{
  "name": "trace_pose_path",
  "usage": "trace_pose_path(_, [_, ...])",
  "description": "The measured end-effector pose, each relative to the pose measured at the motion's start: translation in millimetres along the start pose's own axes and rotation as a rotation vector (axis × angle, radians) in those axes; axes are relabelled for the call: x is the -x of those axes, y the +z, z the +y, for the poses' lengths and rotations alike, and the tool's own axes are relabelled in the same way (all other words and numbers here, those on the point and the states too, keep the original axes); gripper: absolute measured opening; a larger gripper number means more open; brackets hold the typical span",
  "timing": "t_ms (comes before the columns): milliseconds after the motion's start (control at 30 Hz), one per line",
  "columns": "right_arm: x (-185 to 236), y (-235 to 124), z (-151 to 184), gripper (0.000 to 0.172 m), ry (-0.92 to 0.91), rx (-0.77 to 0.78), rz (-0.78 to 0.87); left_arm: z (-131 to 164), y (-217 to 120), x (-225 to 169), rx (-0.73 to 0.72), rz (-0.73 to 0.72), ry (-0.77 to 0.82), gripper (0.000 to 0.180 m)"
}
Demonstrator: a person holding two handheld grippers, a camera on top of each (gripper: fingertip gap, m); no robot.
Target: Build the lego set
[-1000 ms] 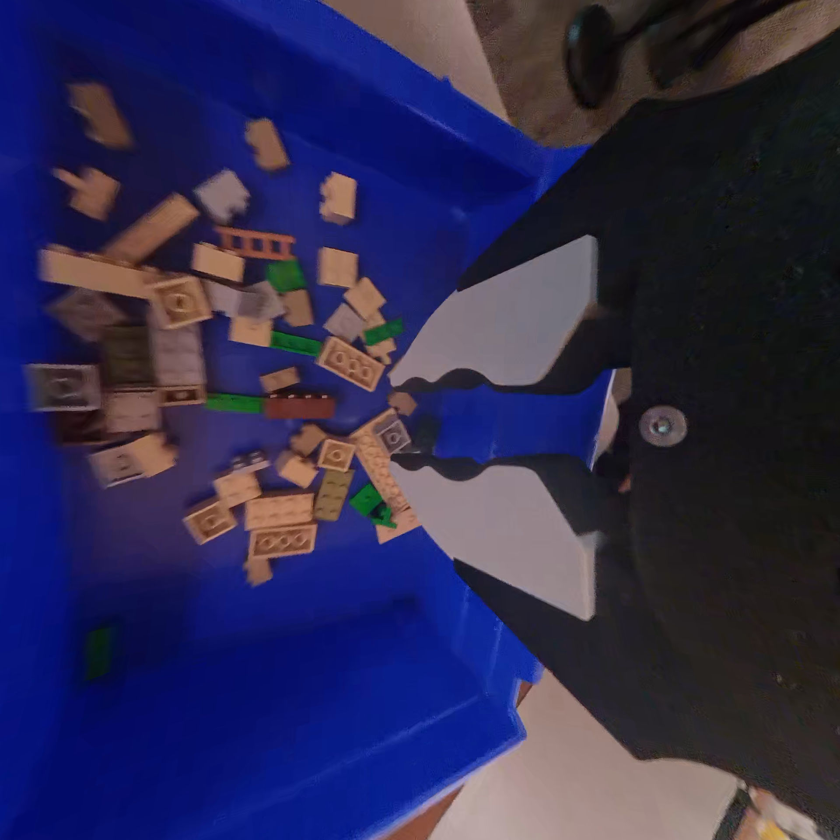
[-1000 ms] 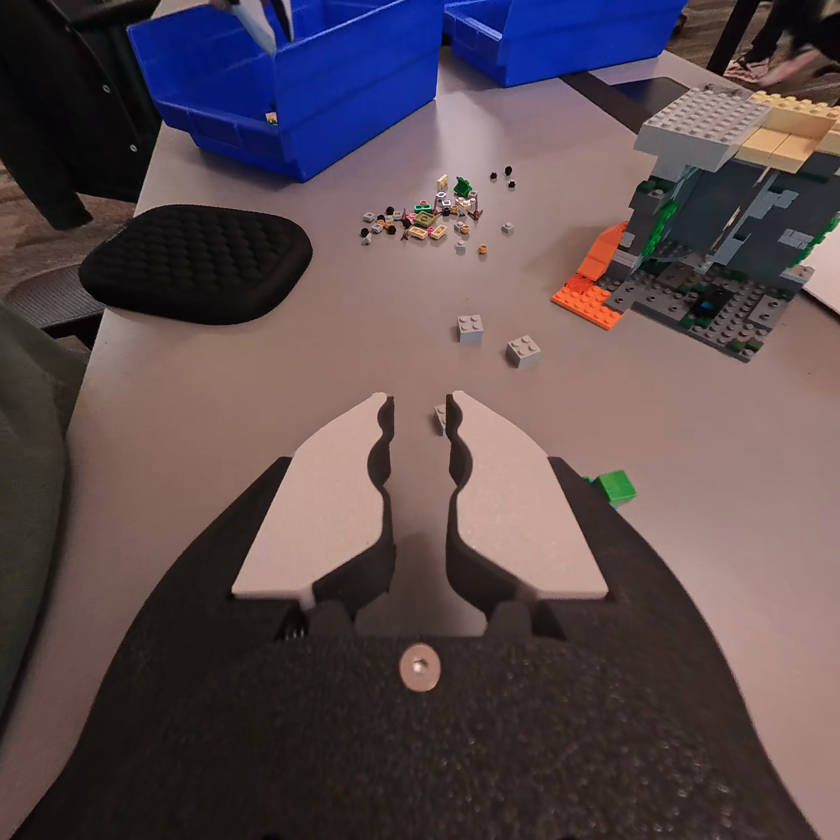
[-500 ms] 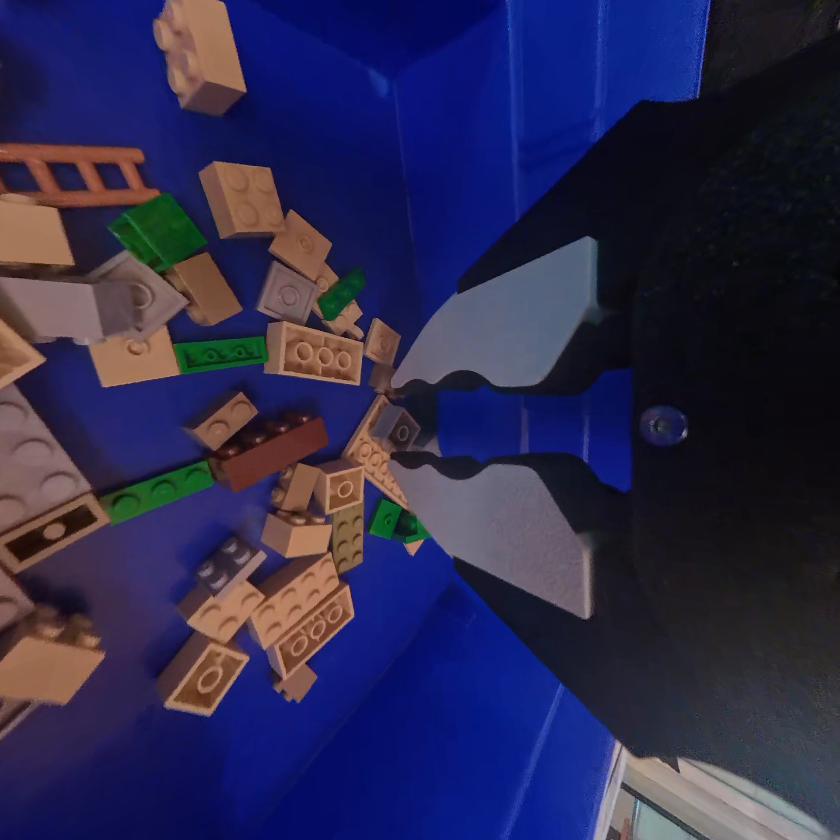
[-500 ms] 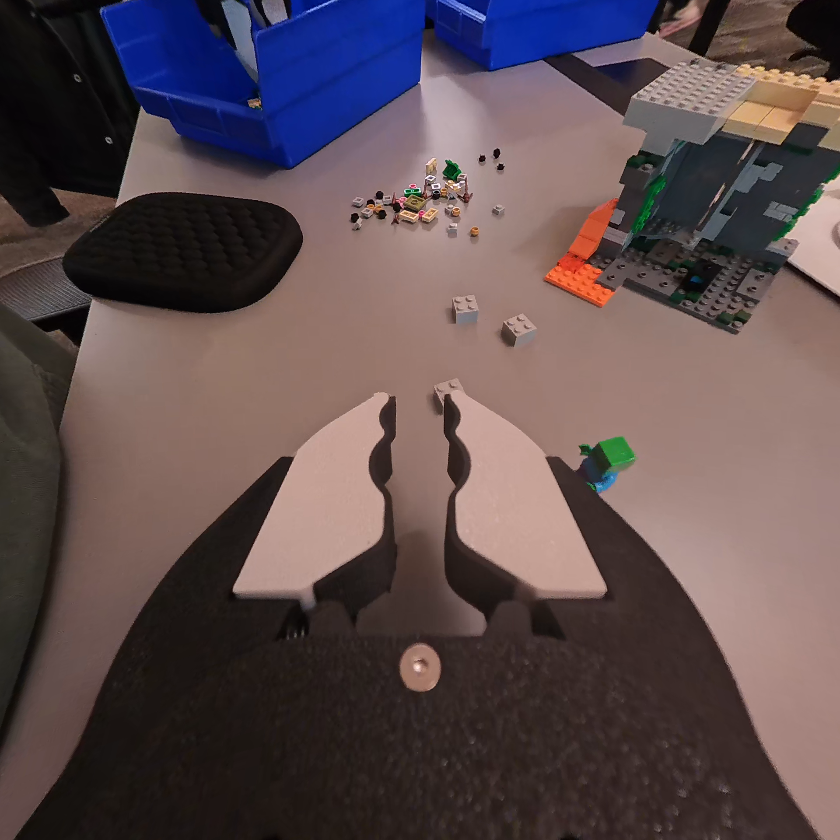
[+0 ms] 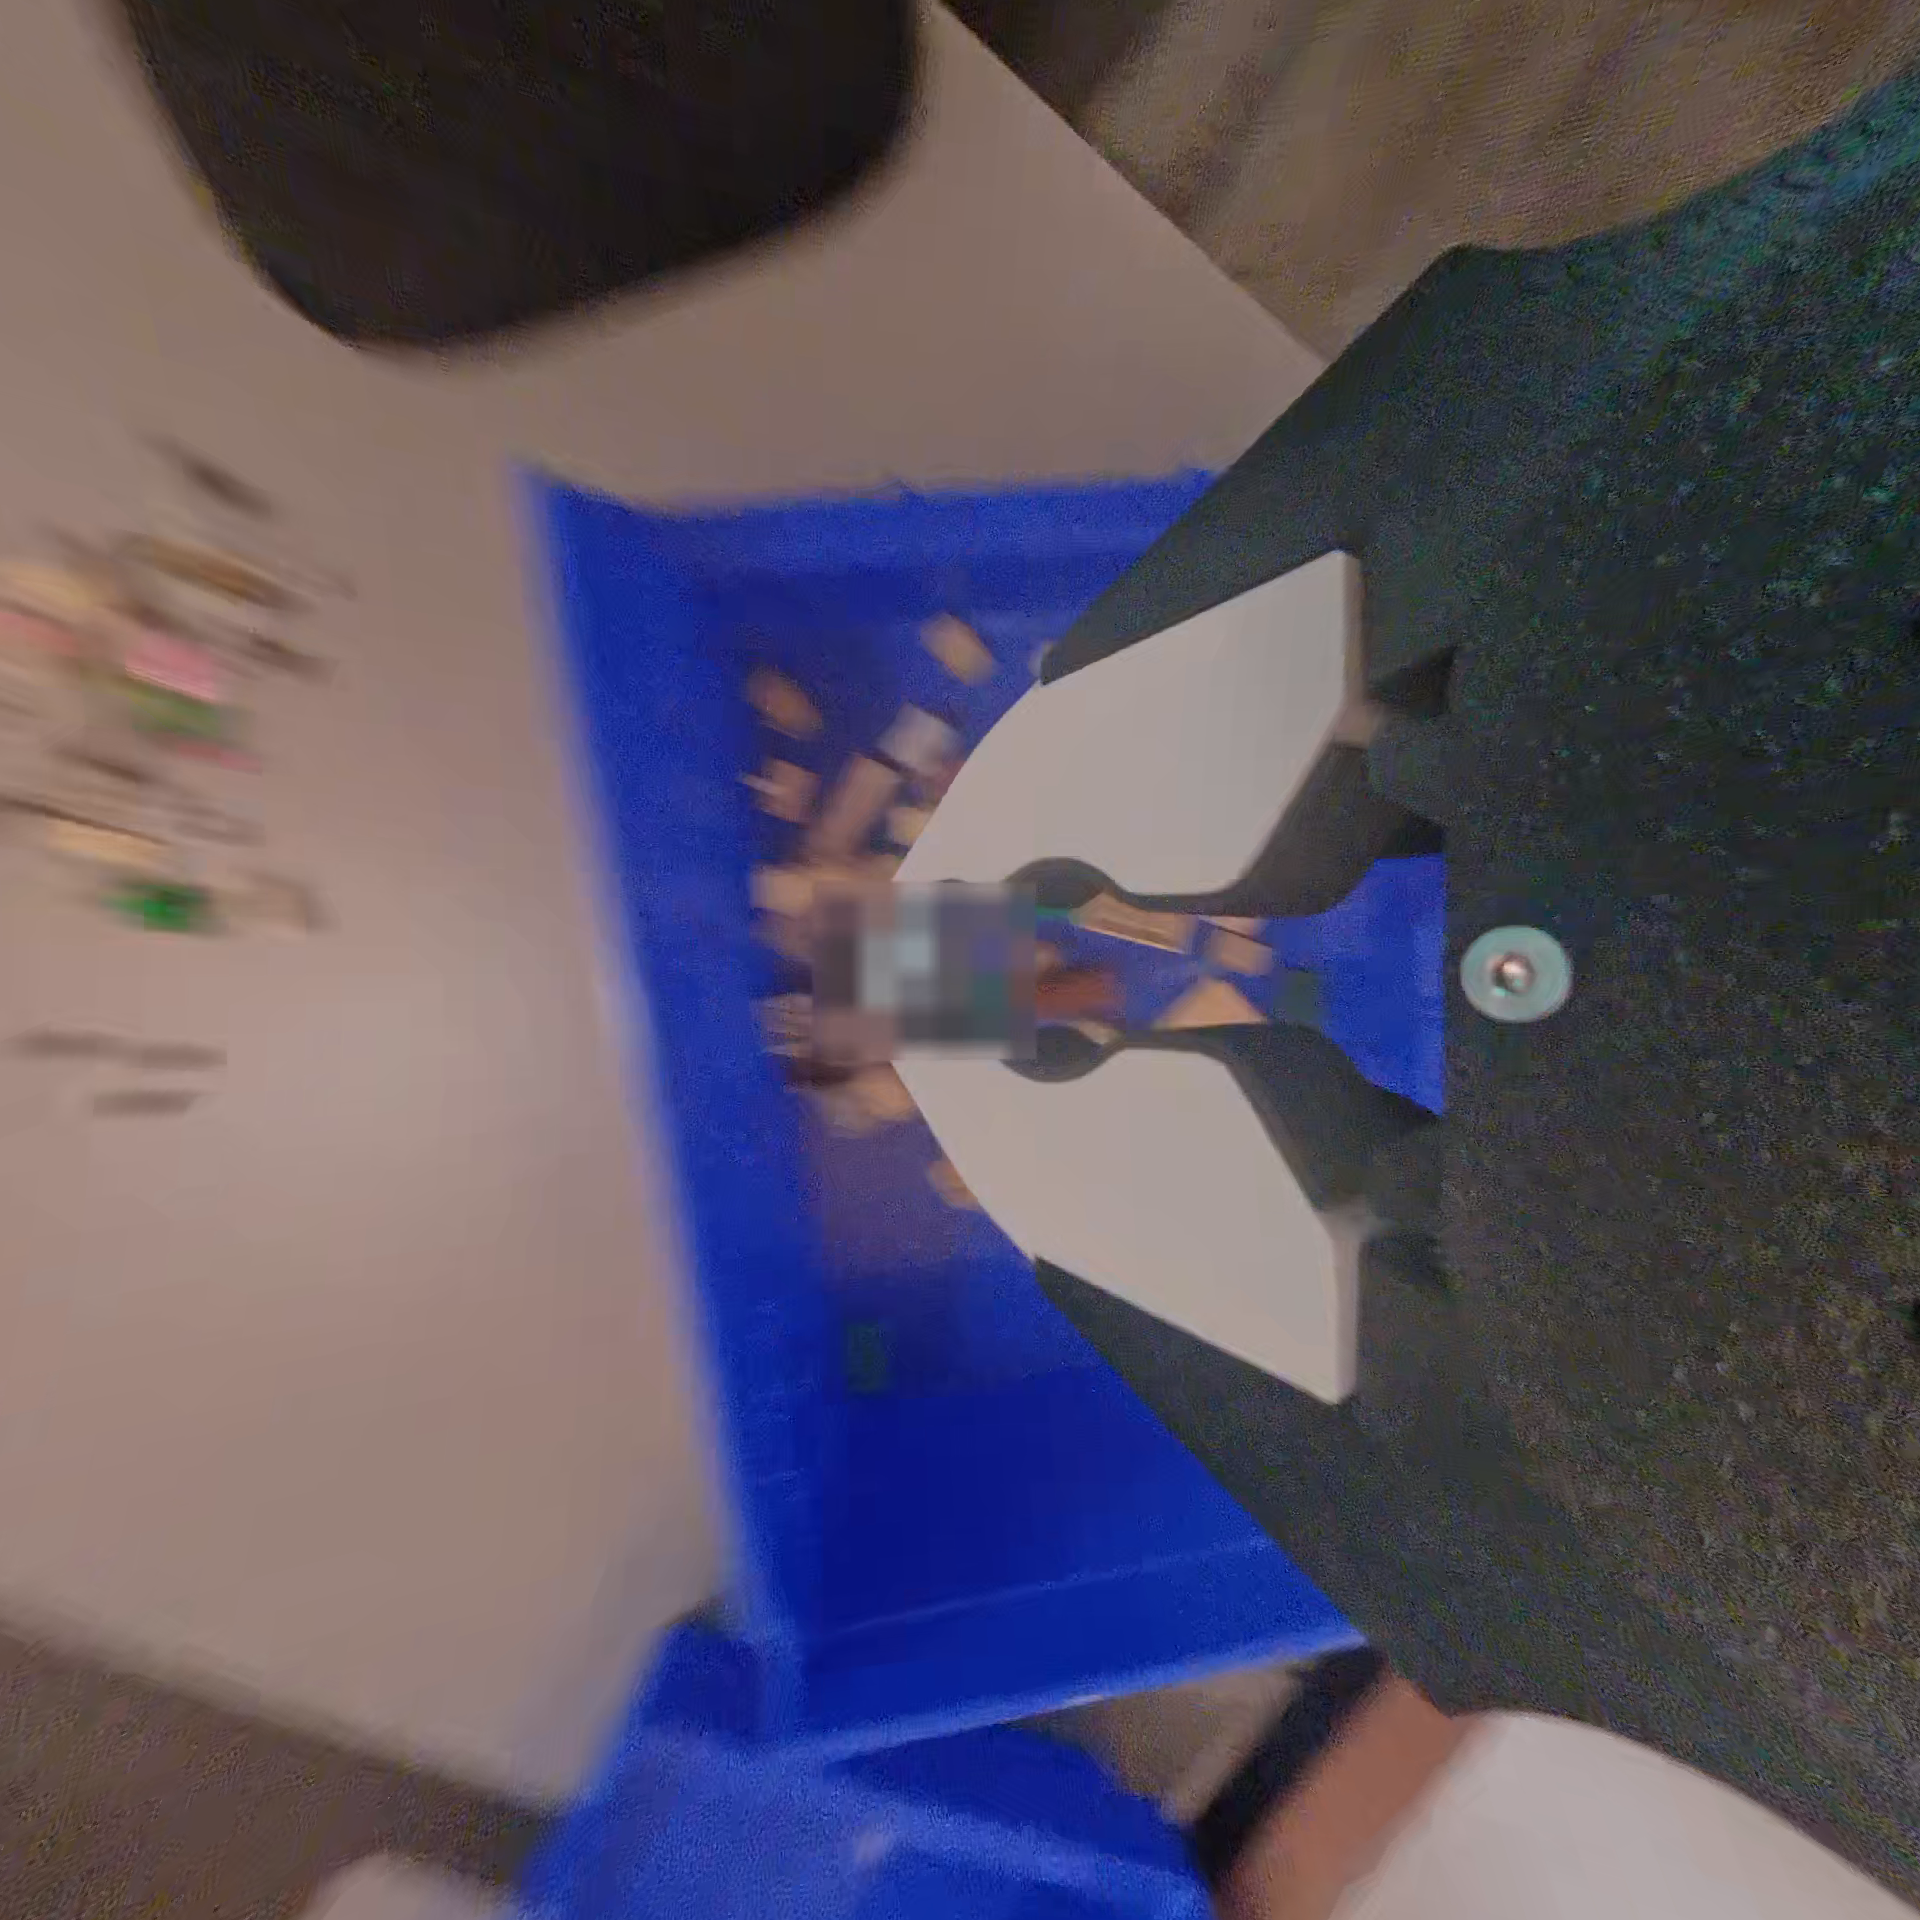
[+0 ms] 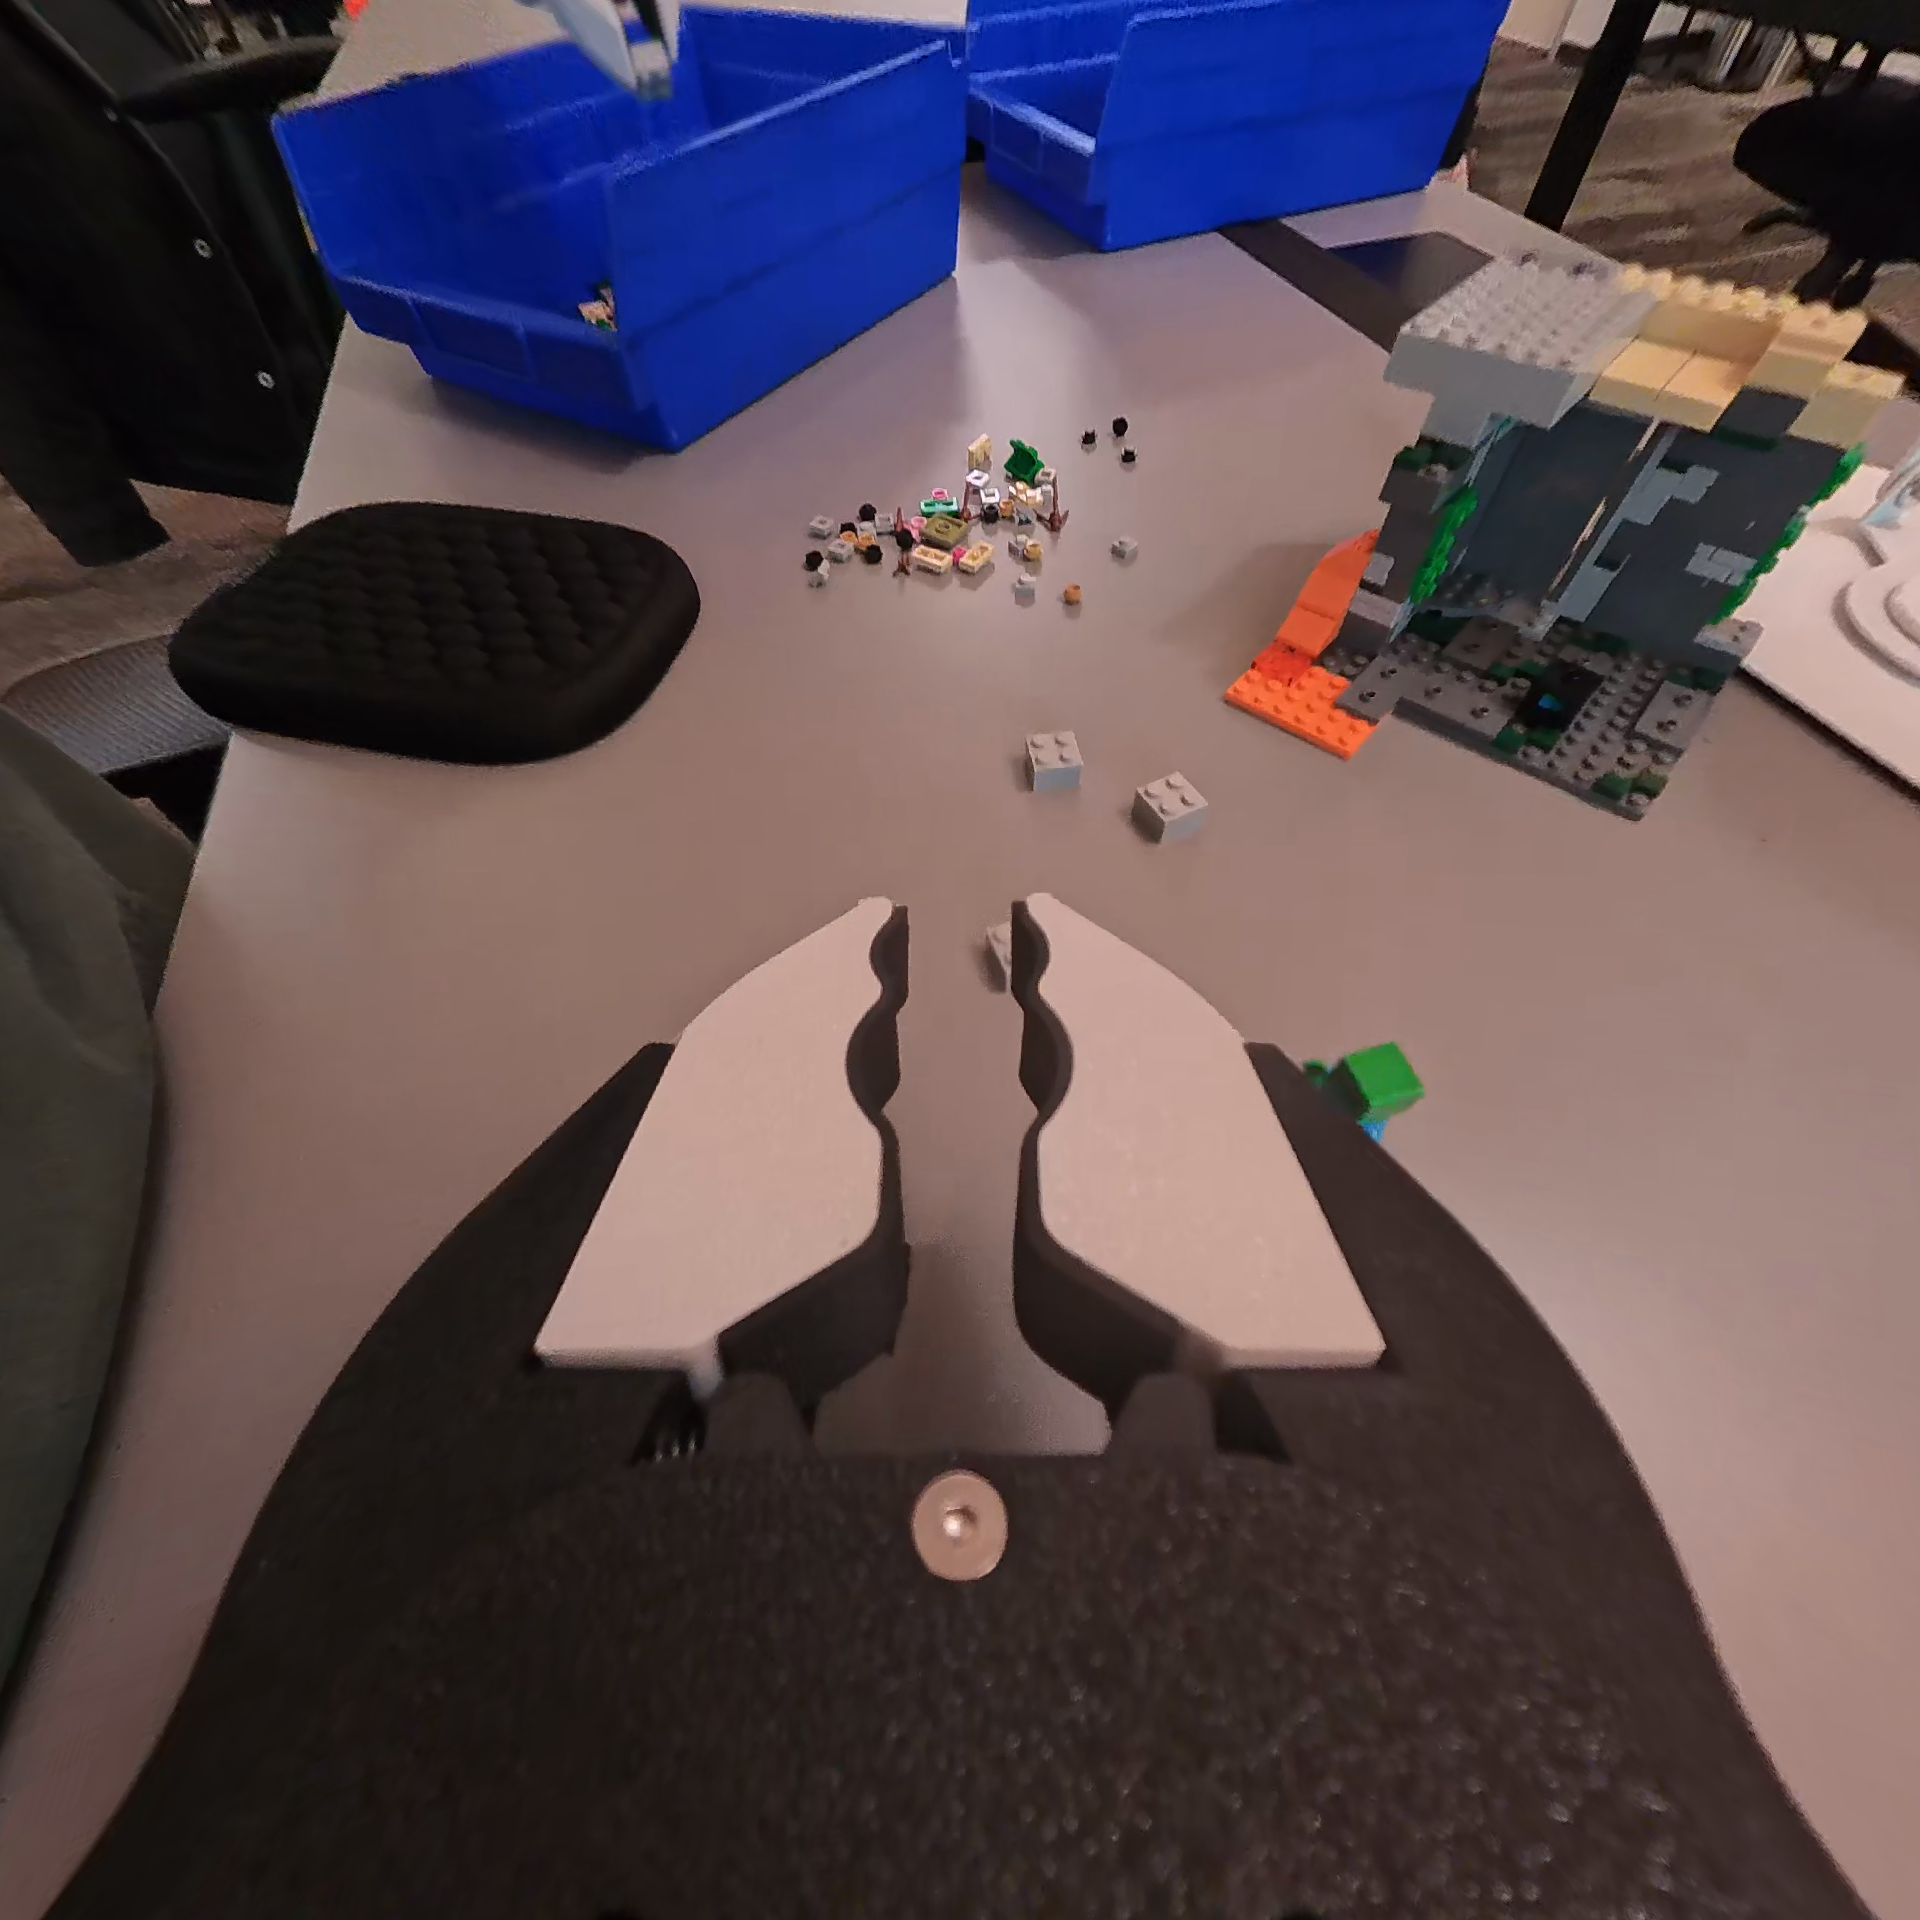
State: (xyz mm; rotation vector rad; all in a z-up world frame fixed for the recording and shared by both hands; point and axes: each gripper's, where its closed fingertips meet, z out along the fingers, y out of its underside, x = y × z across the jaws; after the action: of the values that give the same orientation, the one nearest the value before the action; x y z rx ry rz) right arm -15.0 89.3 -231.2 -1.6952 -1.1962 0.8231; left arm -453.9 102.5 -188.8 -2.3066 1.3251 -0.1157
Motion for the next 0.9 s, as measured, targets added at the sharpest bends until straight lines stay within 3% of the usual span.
trace_pose_path(167, [10.5, 6.0, -30.5, 0.019, -0.046, -0.095, -0.01, -133.1, -38.6, -68.1, -0.608, 0.167, -0.006, 0.018])
trace_pose_path(400, [44.6, 12.9, -100.0, 0.024, -0.123, -0.337, -0.035, -234.6, -30.9, -169.9, -1.056, 0.435, 0.066, 0.018])
trace_pose_path(500, [57.3, 15.6, -121.6, 0.026, -0.168, -0.393, -0.038, -263.9, -21.4, -204.7, -1.199, 0.59, 0.07, 0.018])
trace_pose_path(667, [76.1, 17.7, -131.5, 0.03, -0.218, -0.41, -0.092, -291.5, -0.9, -230.0, -1.312, 0.735, 0.061, 0.018])
trace_pose_path(833, [79.3, 13.2, -127.2, 0.028, -0.235, -0.417, -0.083, -299.1, 13.2, -239.5, -1.306, 0.792, 0.058, 0.018])
trace_pose_path(900, [76.4, 12.1, -124.1, 0.018, -0.256, -0.405, -0.053, -298.6, 16.5, -240.6, -1.301, 0.805, 0.053, 0.018])
